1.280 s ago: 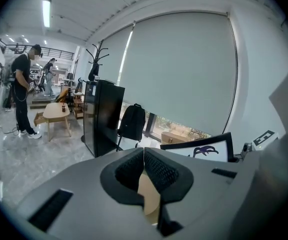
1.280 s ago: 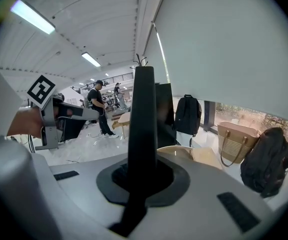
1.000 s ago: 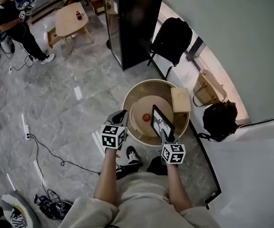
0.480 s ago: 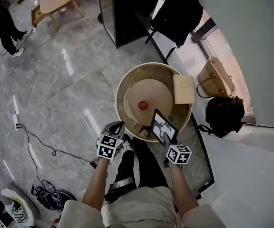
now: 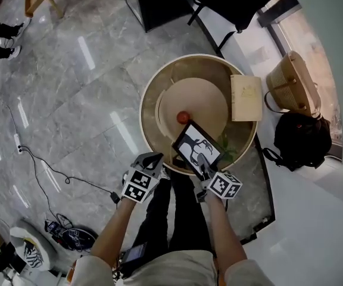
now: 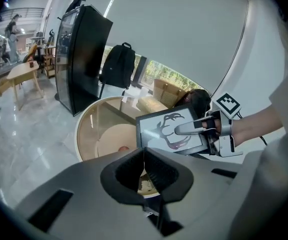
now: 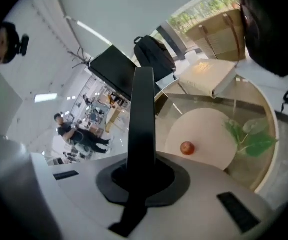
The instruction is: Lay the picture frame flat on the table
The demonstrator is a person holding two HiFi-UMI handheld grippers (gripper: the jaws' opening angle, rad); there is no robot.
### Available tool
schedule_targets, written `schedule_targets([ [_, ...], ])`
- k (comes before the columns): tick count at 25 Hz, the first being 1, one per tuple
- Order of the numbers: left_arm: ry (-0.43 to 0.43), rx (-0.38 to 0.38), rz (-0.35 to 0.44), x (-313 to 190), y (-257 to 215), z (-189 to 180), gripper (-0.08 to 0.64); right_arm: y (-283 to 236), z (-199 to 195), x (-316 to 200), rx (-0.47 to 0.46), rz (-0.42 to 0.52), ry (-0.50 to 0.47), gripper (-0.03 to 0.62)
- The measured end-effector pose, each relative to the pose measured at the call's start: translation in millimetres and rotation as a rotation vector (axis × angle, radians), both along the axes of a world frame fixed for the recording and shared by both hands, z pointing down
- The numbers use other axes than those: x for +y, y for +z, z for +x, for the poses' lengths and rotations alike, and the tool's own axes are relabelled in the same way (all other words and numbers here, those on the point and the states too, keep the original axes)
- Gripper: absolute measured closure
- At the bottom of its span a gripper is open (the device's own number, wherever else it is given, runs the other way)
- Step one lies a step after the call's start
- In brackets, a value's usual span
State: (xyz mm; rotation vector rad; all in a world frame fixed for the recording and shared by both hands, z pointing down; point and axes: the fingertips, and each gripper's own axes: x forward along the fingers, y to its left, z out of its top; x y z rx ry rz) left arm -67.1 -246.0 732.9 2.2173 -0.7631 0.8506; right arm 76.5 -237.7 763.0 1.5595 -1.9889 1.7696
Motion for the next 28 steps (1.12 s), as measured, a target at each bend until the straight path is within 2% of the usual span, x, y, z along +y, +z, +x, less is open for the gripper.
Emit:
schedule_targets([
  [5,0.025,-0.026,-0.023,-21,47,18,0.538,44,-6,-27,-0.171,-0.021,0.136,0.552],
  [11,-0.005,-0.045,-0.068,-54,95,33,0.538,72,-5,-52,-0.252,-0.035,0.226,0.552],
  [13,-0.007,-0.048,-0.086,-62,105,39,0.538,80,-7,-59,-0.289,-0.032,0.238,0.552],
  [17,-0.009,-0.065,-0.071,-86,121,49,0.538,98,-4,-76,-0.305,-0.04,0.243,0.552],
  [23,-0.07,-0.129,-0.114,-115,152,47,0.538,115,-1,-85,-0.356,-0.071,0.255,0.552],
  [28,-0.06,-0.157,-0.126,-134,171,60,0.538,122,2,-94,-0.374,-0.067,0.259,0.552],
])
